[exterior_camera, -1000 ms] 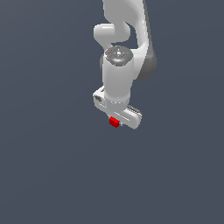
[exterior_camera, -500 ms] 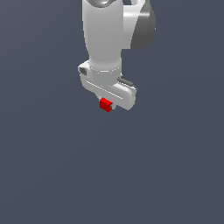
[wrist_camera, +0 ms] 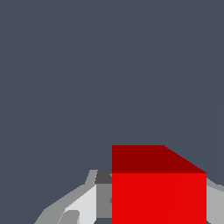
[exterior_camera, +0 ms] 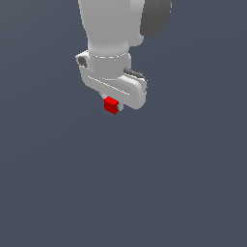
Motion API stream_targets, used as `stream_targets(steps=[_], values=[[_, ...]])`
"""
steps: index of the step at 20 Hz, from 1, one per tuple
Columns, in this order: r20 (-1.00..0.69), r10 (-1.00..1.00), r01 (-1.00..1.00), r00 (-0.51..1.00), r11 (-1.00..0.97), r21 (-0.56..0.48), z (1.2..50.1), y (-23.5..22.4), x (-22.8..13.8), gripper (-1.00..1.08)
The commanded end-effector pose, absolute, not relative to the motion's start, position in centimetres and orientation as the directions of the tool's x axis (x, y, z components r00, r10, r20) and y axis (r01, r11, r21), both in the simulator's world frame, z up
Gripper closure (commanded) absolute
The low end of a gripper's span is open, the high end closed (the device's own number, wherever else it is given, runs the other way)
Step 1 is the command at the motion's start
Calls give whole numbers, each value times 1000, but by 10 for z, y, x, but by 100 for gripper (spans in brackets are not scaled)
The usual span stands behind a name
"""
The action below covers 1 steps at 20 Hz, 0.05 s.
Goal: Pick up the red cube and move it to a goal position.
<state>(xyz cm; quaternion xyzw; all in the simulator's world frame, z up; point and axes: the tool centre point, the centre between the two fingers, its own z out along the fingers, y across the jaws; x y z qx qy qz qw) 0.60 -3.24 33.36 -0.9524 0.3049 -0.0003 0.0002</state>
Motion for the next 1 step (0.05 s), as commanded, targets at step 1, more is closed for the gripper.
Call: stream_targets(steps=[1], values=[[0, -580, -580, 814, -814, 0, 336, -33, 6, 108]])
